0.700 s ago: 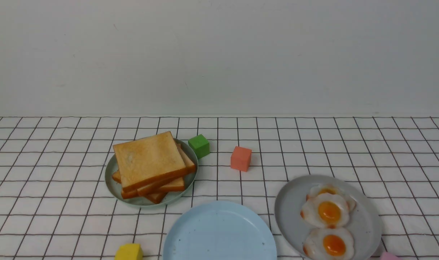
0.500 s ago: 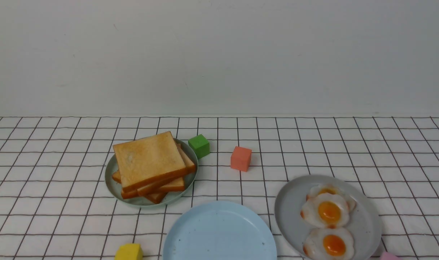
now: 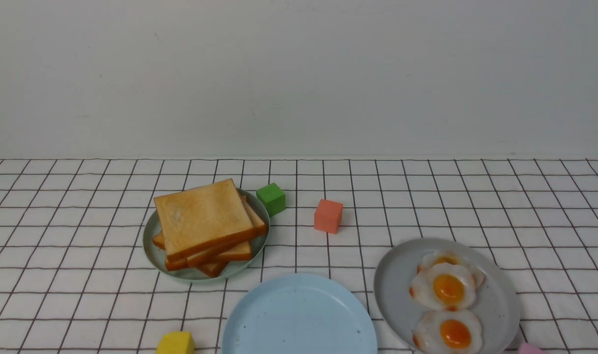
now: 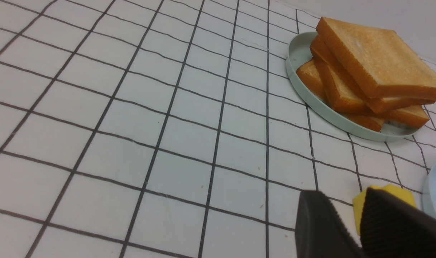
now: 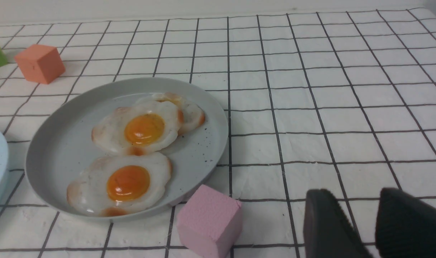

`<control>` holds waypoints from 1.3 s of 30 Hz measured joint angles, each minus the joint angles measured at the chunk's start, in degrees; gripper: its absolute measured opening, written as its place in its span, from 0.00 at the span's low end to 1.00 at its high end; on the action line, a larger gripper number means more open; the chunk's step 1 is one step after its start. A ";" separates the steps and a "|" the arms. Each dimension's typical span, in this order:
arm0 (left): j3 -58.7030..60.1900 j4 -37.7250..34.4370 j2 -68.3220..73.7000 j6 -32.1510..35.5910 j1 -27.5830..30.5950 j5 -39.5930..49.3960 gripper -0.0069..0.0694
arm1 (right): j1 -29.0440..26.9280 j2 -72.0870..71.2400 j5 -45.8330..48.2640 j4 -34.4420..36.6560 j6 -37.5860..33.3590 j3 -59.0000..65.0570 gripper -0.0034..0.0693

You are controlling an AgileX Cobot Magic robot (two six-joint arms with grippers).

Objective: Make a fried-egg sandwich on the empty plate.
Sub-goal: Use the left arm to grab a slice of bread

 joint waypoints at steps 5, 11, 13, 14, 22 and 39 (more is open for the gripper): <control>0.00 0.00 0.00 0.00 0.00 0.00 0.37 | 0.00 0.00 0.00 0.00 0.00 0.00 0.38; 0.00 0.00 0.00 0.00 0.00 0.00 0.38 | 0.00 0.00 0.00 0.00 0.00 0.00 0.38; 0.00 0.00 0.00 0.00 0.00 0.00 0.38 | 0.00 0.00 0.00 0.06 0.00 0.00 0.38; 0.00 0.00 0.00 0.00 0.00 0.00 0.38 | 0.00 0.00 0.00 0.06 0.00 0.00 0.38; 0.00 0.00 0.00 0.00 0.00 -0.96 0.38 | 0.00 0.00 0.00 0.06 0.00 0.00 0.38; 0.00 0.00 0.00 0.00 0.00 -22.80 0.39 | 0.00 0.00 -22.34 -0.48 0.00 0.66 0.38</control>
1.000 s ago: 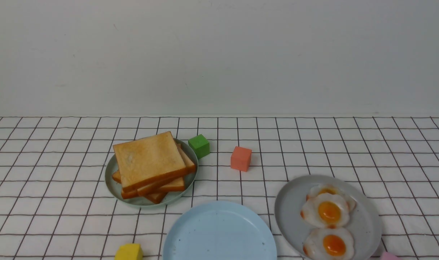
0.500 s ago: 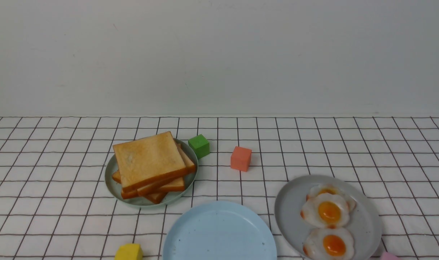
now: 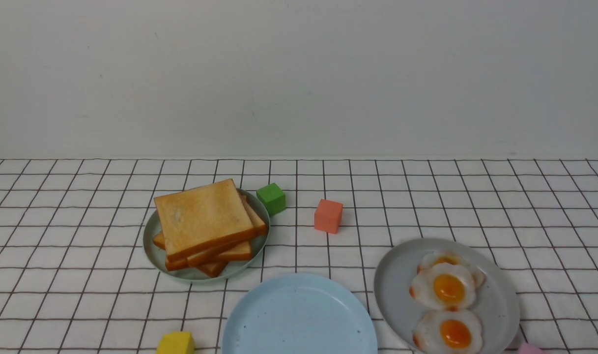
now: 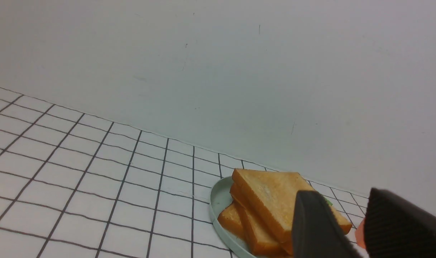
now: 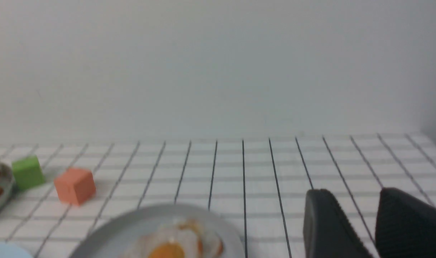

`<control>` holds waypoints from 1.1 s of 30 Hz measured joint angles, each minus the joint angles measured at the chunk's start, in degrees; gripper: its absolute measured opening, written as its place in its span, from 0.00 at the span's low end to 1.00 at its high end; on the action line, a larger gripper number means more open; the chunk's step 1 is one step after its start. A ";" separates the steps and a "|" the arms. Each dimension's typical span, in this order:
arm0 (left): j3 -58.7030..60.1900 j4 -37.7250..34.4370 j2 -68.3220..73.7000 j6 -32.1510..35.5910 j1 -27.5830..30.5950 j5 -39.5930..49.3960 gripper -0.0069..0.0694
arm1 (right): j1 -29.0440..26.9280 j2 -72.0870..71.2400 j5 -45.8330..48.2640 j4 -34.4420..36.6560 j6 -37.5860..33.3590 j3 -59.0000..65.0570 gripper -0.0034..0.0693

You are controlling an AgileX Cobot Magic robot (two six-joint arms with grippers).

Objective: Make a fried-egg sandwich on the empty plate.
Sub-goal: Use the left arm to grab a slice of bread

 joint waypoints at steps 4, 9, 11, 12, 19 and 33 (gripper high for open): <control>0.01 -0.17 0.00 0.00 0.00 -1.24 0.40 | 0.00 0.00 -5.69 -1.82 0.00 0.00 0.38; 0.01 -4.02 0.00 -5.38 0.00 -13.94 0.40 | 0.00 0.00 -16.94 -1.79 2.92 0.00 0.38; -2.44 -5.16 0.00 -7.99 0.00 -16.78 0.40 | 0.00 0.00 -22.33 -0.38 7.79 -1.36 0.38; -4.55 -5.40 0.00 -8.54 0.00 -17.17 0.40 | 0.00 0.00 -22.43 -0.03 10.18 -3.13 0.38; -27.79 -5.44 7.84 -9.29 0.00 -14.29 0.40 | 0.00 7.91 -5.68 1.30 19.13 -30.31 0.38; -48.29 -4.19 40.26 -14.91 0.00 34.23 0.40 | 0.00 32.97 32.84 -2.59 19.78 -51.51 0.38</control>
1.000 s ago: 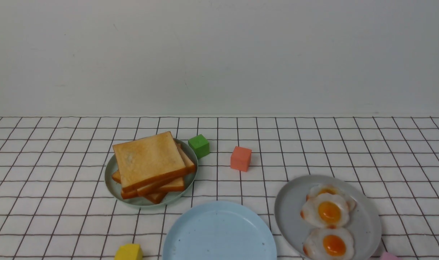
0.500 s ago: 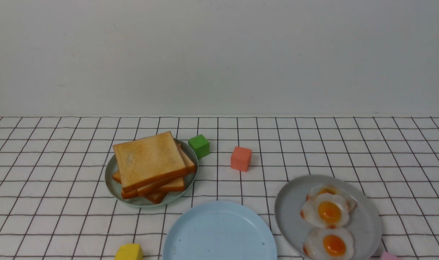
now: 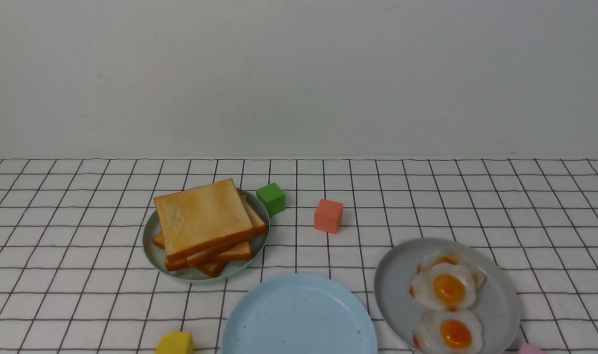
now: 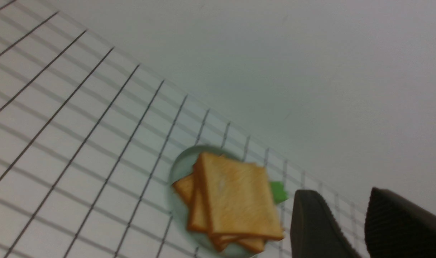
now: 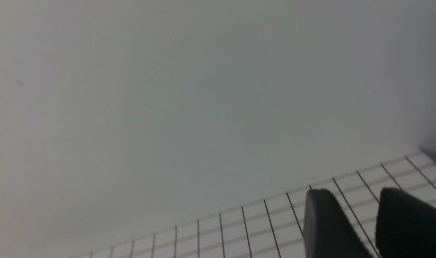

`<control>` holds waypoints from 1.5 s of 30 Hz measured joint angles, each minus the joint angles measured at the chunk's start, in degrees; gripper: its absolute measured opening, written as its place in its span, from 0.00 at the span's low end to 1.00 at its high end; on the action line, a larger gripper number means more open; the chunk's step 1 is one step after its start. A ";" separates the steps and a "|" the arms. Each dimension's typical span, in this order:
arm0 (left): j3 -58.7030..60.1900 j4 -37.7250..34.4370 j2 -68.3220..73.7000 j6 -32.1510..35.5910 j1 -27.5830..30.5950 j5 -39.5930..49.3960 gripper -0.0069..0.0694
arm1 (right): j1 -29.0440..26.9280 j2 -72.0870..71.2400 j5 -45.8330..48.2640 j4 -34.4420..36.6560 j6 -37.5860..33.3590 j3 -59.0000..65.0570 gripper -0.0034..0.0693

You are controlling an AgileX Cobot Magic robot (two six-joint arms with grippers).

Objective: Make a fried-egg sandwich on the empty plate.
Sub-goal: Use the left arm to grab a slice of bread

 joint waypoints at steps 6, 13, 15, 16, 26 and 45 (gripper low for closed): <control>0.81 -4.54 11.36 2.82 0.00 3.28 0.40 | 0.11 0.32 -0.46 3.25 0.00 9.20 0.38; -1.01 -27.48 31.26 25.88 0.00 2.78 0.40 | 4.28 4.08 8.72 15.40 -9.02 12.68 0.38; -2.88 -31.47 35.47 28.96 0.00 2.59 0.40 | 4.67 5.71 10.65 18.12 -11.52 12.12 0.38; -4.19 -32.92 37.48 30.70 0.05 2.40 0.40 | 4.80 6.81 11.34 19.62 -12.73 11.75 0.38; -17.21 -33.71 56.26 36.23 1.56 3.90 0.57 | 5.10 11.61 13.62 35.41 -30.91 11.12 0.53; -20.23 -35.73 64.48 41.99 1.56 0.60 0.54 | 5.10 11.72 13.27 39.93 -34.64 10.94 0.56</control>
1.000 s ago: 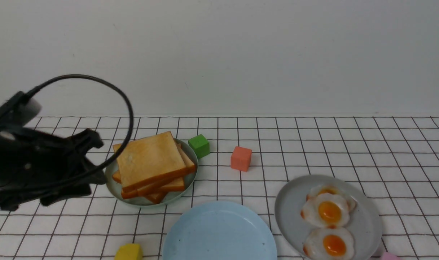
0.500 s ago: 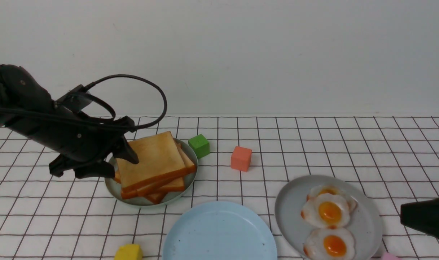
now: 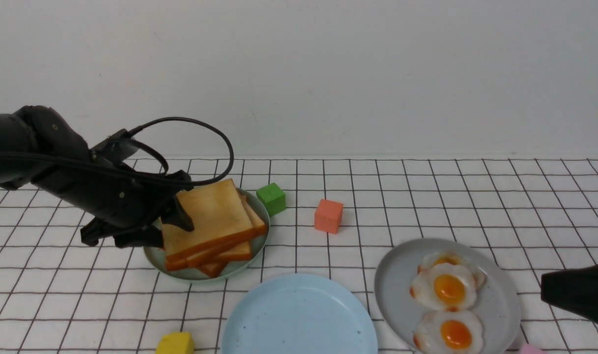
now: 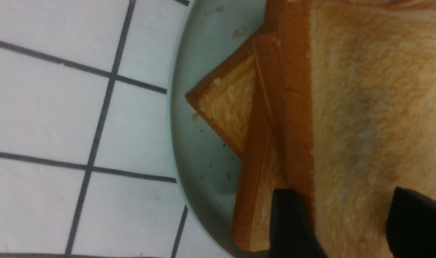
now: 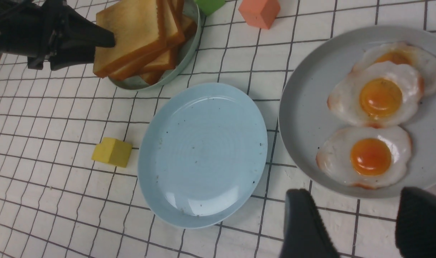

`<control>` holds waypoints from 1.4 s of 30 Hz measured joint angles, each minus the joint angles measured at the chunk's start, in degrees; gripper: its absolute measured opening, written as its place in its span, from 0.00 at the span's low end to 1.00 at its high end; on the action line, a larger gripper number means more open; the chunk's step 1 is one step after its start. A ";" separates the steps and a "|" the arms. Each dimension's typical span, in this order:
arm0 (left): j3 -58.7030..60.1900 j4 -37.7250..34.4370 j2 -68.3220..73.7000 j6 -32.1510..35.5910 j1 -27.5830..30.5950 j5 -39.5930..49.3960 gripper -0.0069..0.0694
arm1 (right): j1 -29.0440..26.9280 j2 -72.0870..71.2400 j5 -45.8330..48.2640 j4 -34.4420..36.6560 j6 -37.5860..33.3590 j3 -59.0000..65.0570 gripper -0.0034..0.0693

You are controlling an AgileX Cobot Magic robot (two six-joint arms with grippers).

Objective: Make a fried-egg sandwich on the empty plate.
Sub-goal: Use the left arm to grab a slice of bread, then use the left arm to put a slice of bread into the empty plate in the middle

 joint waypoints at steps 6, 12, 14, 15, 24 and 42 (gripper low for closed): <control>-0.06 0.40 0.00 0.00 0.00 -0.16 0.27 | 0.00 0.00 0.00 0.00 0.00 0.00 0.56; -0.06 4.45 -1.63 0.00 0.00 2.10 0.12 | 0.00 0.00 0.00 0.00 -0.05 0.00 0.56; -0.06 4.64 -3.94 0.00 0.00 3.28 0.12 | 0.00 0.00 0.00 0.00 -0.05 0.00 0.56; 0.00 4.58 -3.94 0.10 0.00 3.28 0.12 | 0.00 0.00 0.00 0.00 -0.05 0.00 0.56; 13.60 -11.09 -17.18 8.96 -11.47 -0.83 0.12 | 0.00 0.00 0.00 0.44 -0.05 0.00 0.56; 27.72 -23.79 -10.43 16.12 -22.63 -18.87 0.36 | 0.00 0.00 -0.20 2.73 -0.10 0.00 0.56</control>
